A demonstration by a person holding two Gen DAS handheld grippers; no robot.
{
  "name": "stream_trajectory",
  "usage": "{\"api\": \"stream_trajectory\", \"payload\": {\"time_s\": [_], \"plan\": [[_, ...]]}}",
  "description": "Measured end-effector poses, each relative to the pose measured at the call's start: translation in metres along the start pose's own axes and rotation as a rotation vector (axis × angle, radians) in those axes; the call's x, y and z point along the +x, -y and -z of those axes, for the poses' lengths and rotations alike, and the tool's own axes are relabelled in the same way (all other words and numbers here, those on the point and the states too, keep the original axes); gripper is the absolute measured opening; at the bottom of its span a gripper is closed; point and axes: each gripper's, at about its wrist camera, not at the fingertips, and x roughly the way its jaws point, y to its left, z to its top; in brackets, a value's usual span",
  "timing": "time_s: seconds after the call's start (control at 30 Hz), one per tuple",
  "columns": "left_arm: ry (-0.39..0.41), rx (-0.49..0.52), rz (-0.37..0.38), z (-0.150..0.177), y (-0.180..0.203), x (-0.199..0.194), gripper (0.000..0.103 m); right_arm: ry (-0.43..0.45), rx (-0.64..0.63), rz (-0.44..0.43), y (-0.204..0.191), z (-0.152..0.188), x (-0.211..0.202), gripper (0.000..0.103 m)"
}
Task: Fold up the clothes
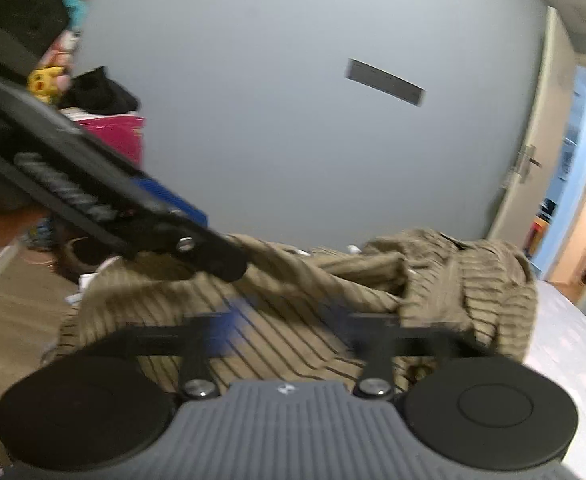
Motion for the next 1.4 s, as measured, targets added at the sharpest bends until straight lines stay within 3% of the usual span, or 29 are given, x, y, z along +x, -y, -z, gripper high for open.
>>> {"api": "stream_trajectory", "payload": {"time_s": [0.13, 0.2, 0.23, 0.33, 0.43, 0.5, 0.57, 0.63, 0.67, 0.7, 0.73, 0.77, 0.83, 0.97, 1.07, 1.23, 1.33, 1.4], "plan": [[-0.065, 0.017, -0.034, 0.006, -0.009, 0.025, 0.07, -0.018, -0.075, -0.011, -0.016, 0.001, 0.008, 0.089], [-0.115, -0.014, -0.02, 0.008, -0.014, 0.042, 0.041, -0.031, -0.077, -0.026, -0.019, 0.005, 0.011, 0.089], [-0.147, -0.034, 0.002, 0.007, -0.019, 0.05, 0.017, -0.035, -0.076, -0.03, -0.021, 0.007, 0.012, 0.09], [-0.15, -0.053, 0.062, 0.006, -0.019, 0.041, 0.008, -0.04, -0.082, -0.036, -0.027, 0.014, 0.012, 0.091], [-0.134, -0.083, 0.204, 0.004, -0.014, 0.026, 0.006, -0.033, -0.09, -0.033, -0.032, 0.016, 0.012, 0.092], [-0.115, -0.073, 0.273, 0.002, -0.006, 0.018, 0.005, -0.018, -0.088, -0.021, -0.034, 0.017, 0.011, 0.092], [-0.087, -0.063, 0.29, 0.0, 0.0, 0.013, 0.005, 0.0, -0.073, -0.004, -0.033, 0.017, 0.007, 0.088], [-0.058, -0.055, 0.3, -0.002, 0.006, 0.008, 0.005, -0.003, -0.046, 0.007, -0.027, 0.016, 0.002, 0.046], [-0.035, -0.055, 0.297, -0.003, 0.007, 0.005, 0.008, -0.016, -0.041, 0.02, -0.023, 0.015, 0.0, 0.041], [-0.008, -0.057, 0.289, -0.003, 0.007, 0.002, 0.012, -0.03, -0.037, 0.034, -0.019, 0.014, -0.002, 0.03], [0.018, -0.059, 0.281, -0.004, 0.007, -0.002, 0.027, -0.042, -0.044, 0.047, -0.015, 0.012, -0.004, 0.021], [0.045, -0.061, 0.273, -0.005, 0.007, -0.005, 0.048, -0.055, -0.056, 0.061, -0.01, 0.01, -0.007, 0.019], [0.108, -0.079, 0.219, -0.005, 0.003, -0.015, 0.059, -0.075, -0.091, 0.094, 0.001, 0.003, -0.011, 0.017], [0.108, -0.089, 0.104, -0.007, -0.007, -0.01, 0.059, -0.096, -0.185, 0.204, 0.038, -0.026, -0.012, 0.015], [0.071, -0.059, 0.04, -0.004, -0.01, 0.001, 0.059, -0.104, -0.231, 0.34, 0.072, -0.053, -0.016, 0.015], [-0.009, -0.049, 0.054, 0.001, -0.015, 0.015, 0.059, -0.095, -0.241, 0.629, 0.135, -0.086, -0.011, 0.015], [-0.046, -0.037, 0.073, 0.007, -0.011, 0.024, 0.061, -0.125, -0.23, 0.676, 0.158, -0.091, 0.001, 0.018], [-0.065, -0.005, 0.068, 0.012, -0.003, 0.033, 0.061, -0.175, -0.218, 0.675, 0.162, -0.087, 0.01, 0.033]]}}
